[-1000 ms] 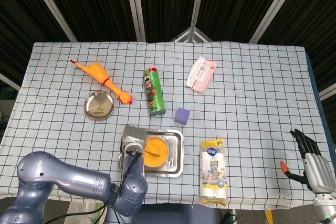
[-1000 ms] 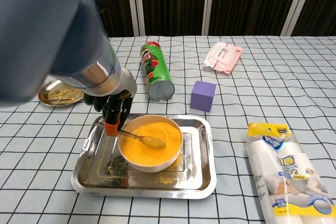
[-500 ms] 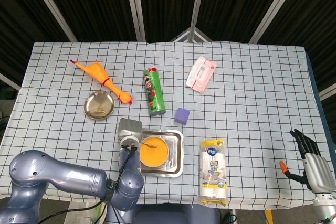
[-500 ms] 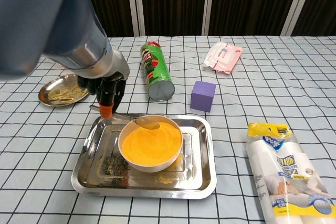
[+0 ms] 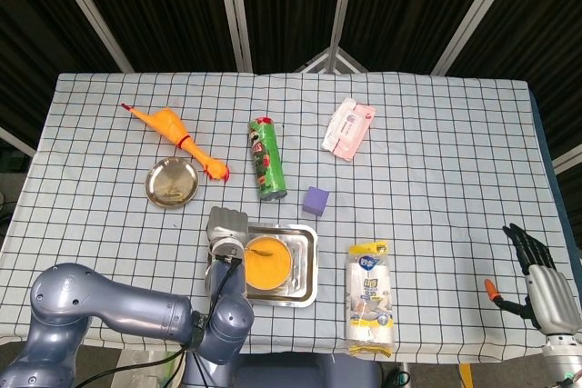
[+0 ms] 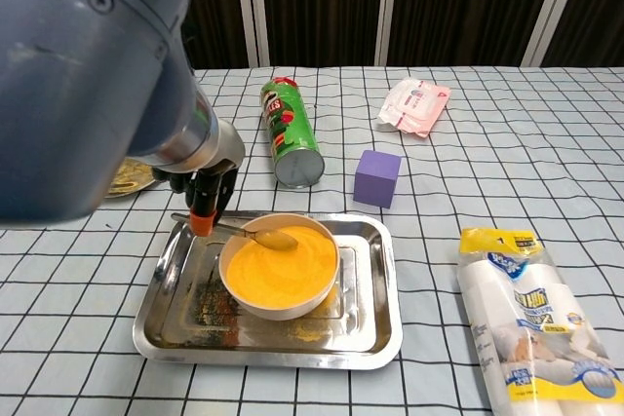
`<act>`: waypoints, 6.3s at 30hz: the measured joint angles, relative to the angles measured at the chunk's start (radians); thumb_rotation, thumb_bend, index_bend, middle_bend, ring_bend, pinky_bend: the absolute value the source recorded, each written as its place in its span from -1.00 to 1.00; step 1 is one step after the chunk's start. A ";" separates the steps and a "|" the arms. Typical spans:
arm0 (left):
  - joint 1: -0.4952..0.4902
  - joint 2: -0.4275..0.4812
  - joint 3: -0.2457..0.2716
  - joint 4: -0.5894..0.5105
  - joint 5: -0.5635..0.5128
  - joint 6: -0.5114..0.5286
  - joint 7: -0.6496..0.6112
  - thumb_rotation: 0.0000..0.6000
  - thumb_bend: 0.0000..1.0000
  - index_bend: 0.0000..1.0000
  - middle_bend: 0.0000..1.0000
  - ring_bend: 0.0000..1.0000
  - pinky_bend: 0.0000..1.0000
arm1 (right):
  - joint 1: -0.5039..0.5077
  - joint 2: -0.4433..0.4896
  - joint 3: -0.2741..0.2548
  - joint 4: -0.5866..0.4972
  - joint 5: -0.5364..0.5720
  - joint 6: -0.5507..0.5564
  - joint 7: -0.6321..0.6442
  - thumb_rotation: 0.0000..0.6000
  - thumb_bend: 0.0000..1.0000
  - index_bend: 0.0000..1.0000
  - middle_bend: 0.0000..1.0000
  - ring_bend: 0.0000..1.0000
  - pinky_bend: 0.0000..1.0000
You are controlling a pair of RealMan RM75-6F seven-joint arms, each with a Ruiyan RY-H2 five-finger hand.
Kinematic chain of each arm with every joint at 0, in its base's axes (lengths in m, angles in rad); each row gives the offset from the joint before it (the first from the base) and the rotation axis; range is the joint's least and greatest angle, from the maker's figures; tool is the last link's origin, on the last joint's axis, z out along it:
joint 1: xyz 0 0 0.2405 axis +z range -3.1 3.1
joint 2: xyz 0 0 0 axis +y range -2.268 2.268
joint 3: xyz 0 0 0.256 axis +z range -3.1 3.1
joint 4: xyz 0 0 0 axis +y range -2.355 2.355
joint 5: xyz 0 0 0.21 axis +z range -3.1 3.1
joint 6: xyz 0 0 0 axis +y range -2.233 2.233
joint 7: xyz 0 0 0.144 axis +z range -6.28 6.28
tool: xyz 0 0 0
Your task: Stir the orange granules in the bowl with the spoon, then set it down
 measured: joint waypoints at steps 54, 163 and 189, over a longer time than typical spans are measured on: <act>-0.128 0.021 -0.055 -0.049 -0.190 0.138 0.244 1.00 0.90 0.61 1.00 1.00 0.99 | 0.000 0.006 -0.001 -0.009 -0.001 -0.002 0.016 1.00 -0.19 -1.00 -1.00 -1.00 -1.00; 0.002 0.026 -0.198 -0.023 -0.093 0.092 0.229 1.00 0.88 0.61 1.00 1.00 0.99 | 0.003 0.015 -0.002 -0.021 -0.002 -0.006 0.035 1.00 -0.19 -1.00 -1.00 -1.00 -1.00; 0.397 0.347 0.169 -0.041 0.572 -0.196 -0.436 1.00 0.64 0.58 1.00 1.00 0.99 | 0.003 0.013 -0.003 -0.028 0.007 -0.013 0.018 1.00 -0.19 -1.00 -1.00 -1.00 -1.00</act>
